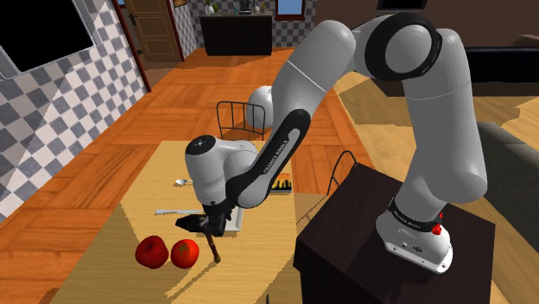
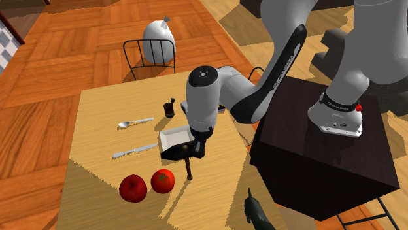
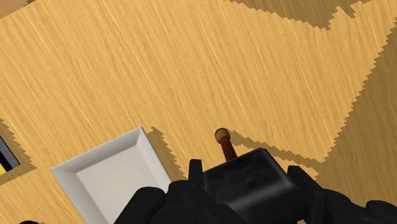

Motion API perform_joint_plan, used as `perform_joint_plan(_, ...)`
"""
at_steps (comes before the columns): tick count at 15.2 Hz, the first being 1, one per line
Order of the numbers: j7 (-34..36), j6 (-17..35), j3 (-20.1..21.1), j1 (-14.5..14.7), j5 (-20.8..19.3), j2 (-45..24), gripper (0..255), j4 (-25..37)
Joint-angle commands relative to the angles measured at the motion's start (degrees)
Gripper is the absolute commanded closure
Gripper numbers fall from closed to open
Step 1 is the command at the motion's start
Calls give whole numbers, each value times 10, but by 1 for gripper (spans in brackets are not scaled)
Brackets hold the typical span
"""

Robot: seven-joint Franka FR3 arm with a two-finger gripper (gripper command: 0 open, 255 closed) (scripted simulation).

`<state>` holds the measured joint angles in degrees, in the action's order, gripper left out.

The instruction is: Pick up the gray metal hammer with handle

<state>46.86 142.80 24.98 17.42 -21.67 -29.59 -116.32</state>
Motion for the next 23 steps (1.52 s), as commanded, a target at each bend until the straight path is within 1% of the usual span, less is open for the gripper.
perform_joint_plan(1, 0, 1, 0, 0, 0, -1, 255, -1)
perform_joint_plan(8, 1, 1, -1, 1, -1, -2, 255, 0)
perform_joint_plan(23, -41, -81, 41, -30, 61, 84, 255, 4)
